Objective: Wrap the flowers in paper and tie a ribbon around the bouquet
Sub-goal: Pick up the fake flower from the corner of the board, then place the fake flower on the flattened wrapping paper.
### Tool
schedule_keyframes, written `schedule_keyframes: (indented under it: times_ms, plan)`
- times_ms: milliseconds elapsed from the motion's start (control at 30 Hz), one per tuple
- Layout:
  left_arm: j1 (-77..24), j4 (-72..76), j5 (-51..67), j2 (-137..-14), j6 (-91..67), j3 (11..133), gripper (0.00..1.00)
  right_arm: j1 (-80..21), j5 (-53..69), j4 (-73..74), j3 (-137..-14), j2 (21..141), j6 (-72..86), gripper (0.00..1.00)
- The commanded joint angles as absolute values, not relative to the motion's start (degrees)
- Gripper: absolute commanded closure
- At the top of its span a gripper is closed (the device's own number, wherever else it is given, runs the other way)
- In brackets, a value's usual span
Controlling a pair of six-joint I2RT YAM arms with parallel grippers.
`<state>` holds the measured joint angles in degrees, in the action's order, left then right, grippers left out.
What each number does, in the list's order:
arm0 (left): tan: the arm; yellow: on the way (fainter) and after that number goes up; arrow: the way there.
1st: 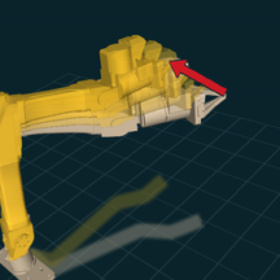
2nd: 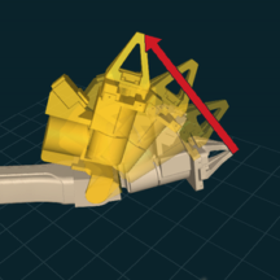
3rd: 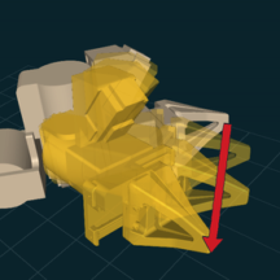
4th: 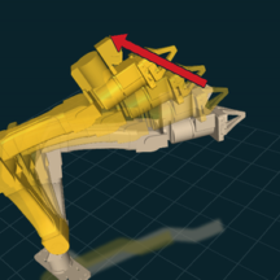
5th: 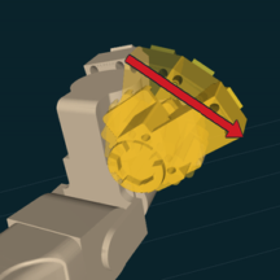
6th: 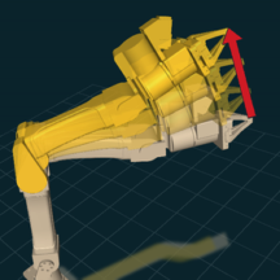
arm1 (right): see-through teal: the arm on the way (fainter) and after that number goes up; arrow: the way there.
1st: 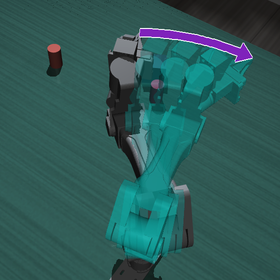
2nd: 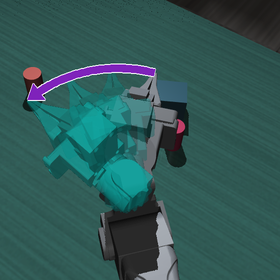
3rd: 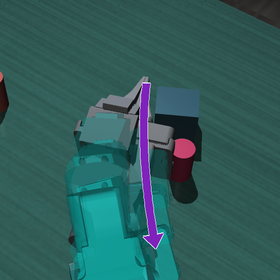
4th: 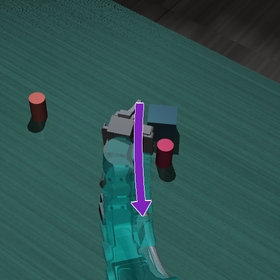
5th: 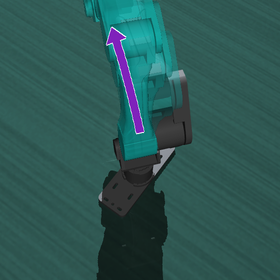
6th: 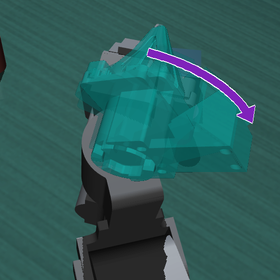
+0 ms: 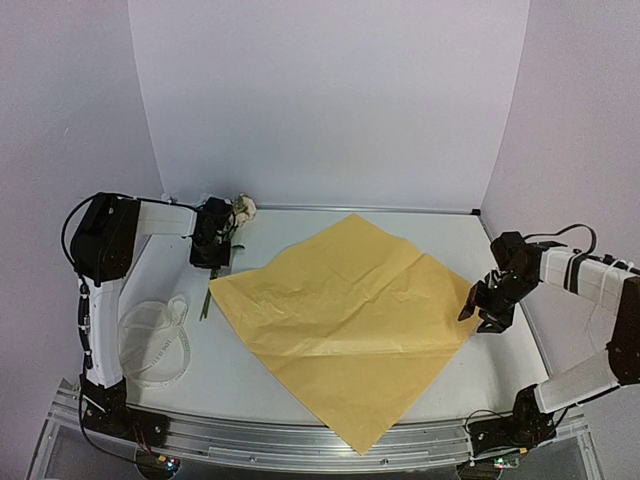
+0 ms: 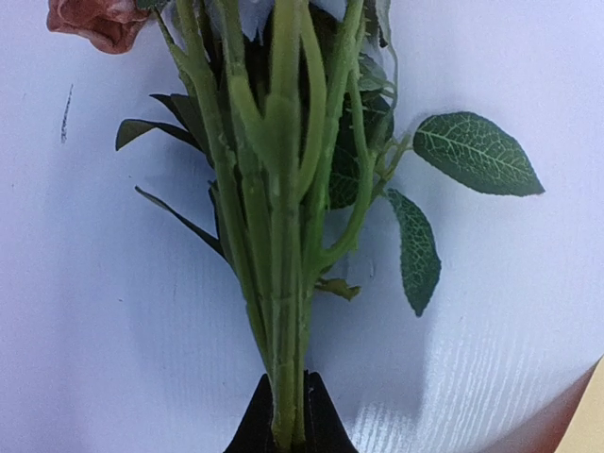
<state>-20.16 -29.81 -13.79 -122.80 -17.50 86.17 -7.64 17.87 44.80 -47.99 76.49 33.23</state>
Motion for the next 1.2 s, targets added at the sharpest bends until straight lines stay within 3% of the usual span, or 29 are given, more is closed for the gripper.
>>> schedule_keyframes:
  times_ms: [0, 300, 700, 967, 1167]
  plan:
    - [-19.51, -28.82, -18.70, -118.98, -13.35, 87.80, 1.00, -9.12, 16.70, 47.06, -47.38, 75.18, 33.69, 0.43]
    - [-20.79, -36.62, -16.65, -111.37, -14.02, 95.06, 1.00, -10.82, 12.68, 48.48, -46.22, 73.82, 33.48, 0.36]
    - [-35.80, -44.34, -15.65, -111.16, -30.68, 104.74, 1.00, -10.87, 12.87, 52.03, -46.38, 71.28, 34.21, 0.32]
    - [-47.81, -35.66, -12.68, -118.09, -46.17, 108.05, 1.00, -10.93, 11.95, 53.52, -44.96, 67.67, 33.77, 0.31]
    - [-53.55, -34.05, -14.72, -129.48, -49.76, 119.20, 1.00, -10.89, 11.25, 55.31, -44.36, 65.09, 31.93, 0.29]
